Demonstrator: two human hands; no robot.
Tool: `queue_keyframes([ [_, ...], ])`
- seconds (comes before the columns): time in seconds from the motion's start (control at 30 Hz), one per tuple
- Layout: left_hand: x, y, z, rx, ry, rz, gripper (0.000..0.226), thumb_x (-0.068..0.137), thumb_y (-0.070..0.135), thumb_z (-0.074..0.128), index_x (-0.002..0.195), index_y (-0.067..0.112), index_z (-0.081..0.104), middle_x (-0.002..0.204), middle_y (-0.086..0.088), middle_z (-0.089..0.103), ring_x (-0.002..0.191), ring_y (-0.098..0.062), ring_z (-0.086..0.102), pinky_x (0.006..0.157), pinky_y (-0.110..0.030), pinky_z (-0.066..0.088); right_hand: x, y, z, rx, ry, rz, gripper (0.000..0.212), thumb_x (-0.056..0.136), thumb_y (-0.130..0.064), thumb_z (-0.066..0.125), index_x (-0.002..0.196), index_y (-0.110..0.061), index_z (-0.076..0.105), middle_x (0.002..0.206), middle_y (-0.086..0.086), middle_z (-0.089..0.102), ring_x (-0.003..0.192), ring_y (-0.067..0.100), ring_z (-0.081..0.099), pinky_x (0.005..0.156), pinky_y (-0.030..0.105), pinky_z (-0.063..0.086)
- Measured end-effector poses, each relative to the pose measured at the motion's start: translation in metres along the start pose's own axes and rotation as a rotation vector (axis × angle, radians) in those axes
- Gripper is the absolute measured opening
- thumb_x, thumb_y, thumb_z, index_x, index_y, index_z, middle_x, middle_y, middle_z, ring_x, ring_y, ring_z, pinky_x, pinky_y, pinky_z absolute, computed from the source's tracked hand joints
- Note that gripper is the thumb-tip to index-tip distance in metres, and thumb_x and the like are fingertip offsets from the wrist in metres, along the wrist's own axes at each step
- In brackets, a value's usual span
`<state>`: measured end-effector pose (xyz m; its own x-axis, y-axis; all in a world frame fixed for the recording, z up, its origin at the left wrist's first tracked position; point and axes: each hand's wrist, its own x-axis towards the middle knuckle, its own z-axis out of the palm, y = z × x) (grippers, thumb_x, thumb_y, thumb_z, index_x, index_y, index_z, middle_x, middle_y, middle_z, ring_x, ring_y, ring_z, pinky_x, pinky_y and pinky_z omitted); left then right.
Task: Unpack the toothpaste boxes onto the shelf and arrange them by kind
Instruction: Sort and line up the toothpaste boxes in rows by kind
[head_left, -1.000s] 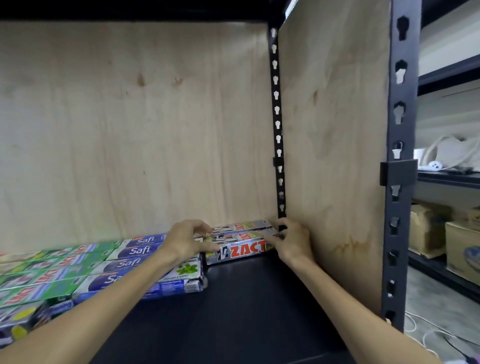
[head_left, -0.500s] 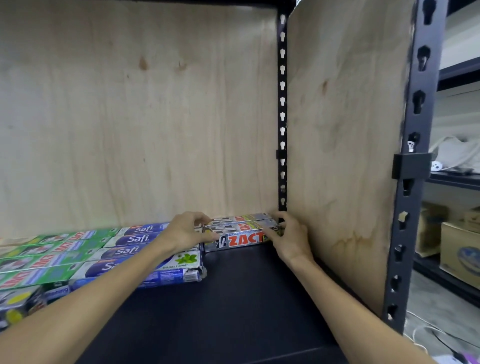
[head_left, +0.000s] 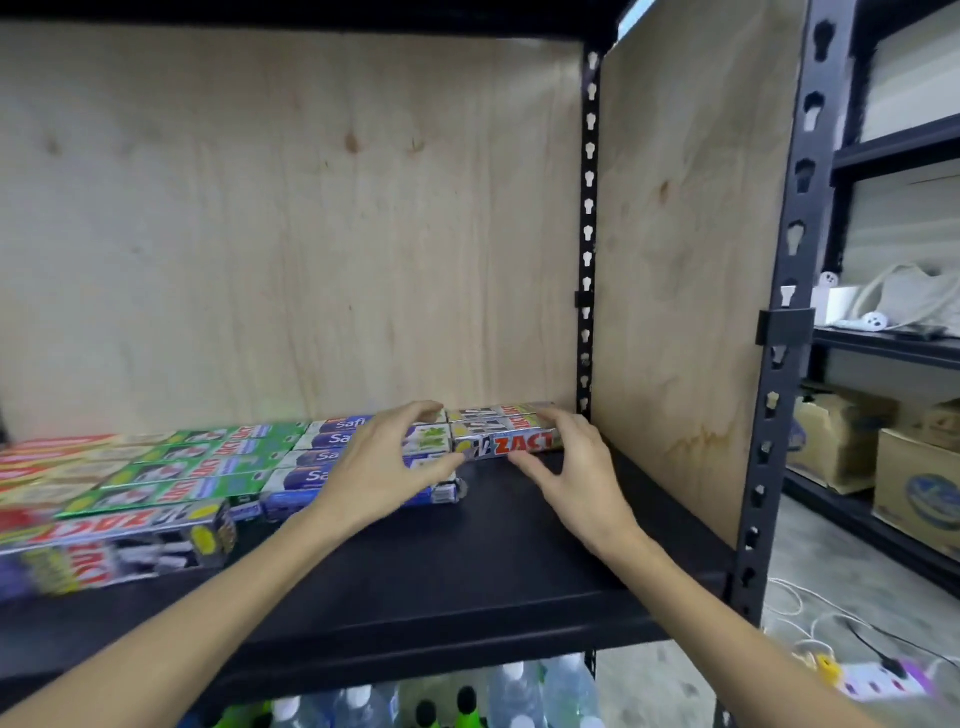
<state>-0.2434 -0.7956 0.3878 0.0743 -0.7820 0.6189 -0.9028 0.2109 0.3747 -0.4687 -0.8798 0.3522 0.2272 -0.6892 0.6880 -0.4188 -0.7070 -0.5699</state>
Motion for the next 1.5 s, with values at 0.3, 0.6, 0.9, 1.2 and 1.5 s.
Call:
queue_keyframes([
  [0.3, -0.081, -0.03, -0.099, 0.243, 0.116, 0.015, 0.057, 0.079, 0.058, 0.07, 0.13, 0.035, 0.056, 0.125, 0.015, 0.061, 0.118, -0.011, 0.051, 0.1, -0.032, 0.039, -0.056, -0.104, 0.048, 0.164, -0.051, 0.017, 0.057, 0.088, -0.031, 0.075, 0.138, -0.02, 0.052, 0.126, -0.005, 0.057, 0.114, 0.009, 0.053, 0.103, 0.03, 0.044],
  [0.6, -0.157, -0.126, -0.184, 0.456, 0.078, -0.159, 0.082, 0.072, 0.082, 0.044, 0.134, 0.03, 0.055, 0.136, 0.005, 0.055, 0.13, -0.019, 0.044, 0.107, -0.04, 0.036, -0.078, -0.186, 0.13, 0.191, -0.292, -0.007, 0.057, 0.087, -0.038, 0.073, 0.139, -0.034, 0.049, 0.118, -0.005, 0.053, 0.101, 0.003, 0.051, 0.094, 0.025, 0.047],
  [0.9, -0.185, -0.166, -0.198, 0.647, 0.047, -0.324, 0.064, 0.093, 0.068, 0.042, 0.145, 0.031, 0.043, 0.139, 0.003, 0.052, 0.134, -0.023, 0.043, 0.12, -0.056, 0.008, -0.071, -0.218, 0.172, 0.082, -0.47, -0.12, 0.068, 0.091, -0.037, 0.07, 0.151, -0.029, 0.04, 0.141, -0.005, 0.05, 0.116, 0.012, 0.05, 0.101, 0.026, 0.041],
  [1.2, -0.175, -0.151, -0.185, 0.466, 0.101, -0.093, 0.029, 0.099, 0.046, 0.053, 0.123, 0.036, 0.065, 0.12, 0.015, 0.062, 0.123, -0.013, 0.049, 0.114, -0.046, 0.019, -0.073, -0.18, 0.133, 0.109, -0.313, -0.05, 0.024, 0.093, -0.031, 0.068, 0.115, -0.035, 0.06, 0.083, -0.006, 0.055, 0.06, 0.007, 0.045, 0.066, 0.022, 0.041],
  [1.5, -0.146, -0.117, -0.158, -0.062, -0.085, -0.161, 0.025, 0.098, 0.049, 0.053, 0.11, 0.037, 0.071, 0.105, 0.02, 0.07, 0.101, 0.002, 0.061, 0.093, -0.03, 0.048, -0.072, -0.141, 0.068, 0.132, -0.347, 0.048, 0.014, 0.096, -0.041, 0.061, 0.11, -0.039, 0.065, 0.082, -0.004, 0.069, 0.067, 0.006, 0.058, 0.068, 0.013, 0.043],
])
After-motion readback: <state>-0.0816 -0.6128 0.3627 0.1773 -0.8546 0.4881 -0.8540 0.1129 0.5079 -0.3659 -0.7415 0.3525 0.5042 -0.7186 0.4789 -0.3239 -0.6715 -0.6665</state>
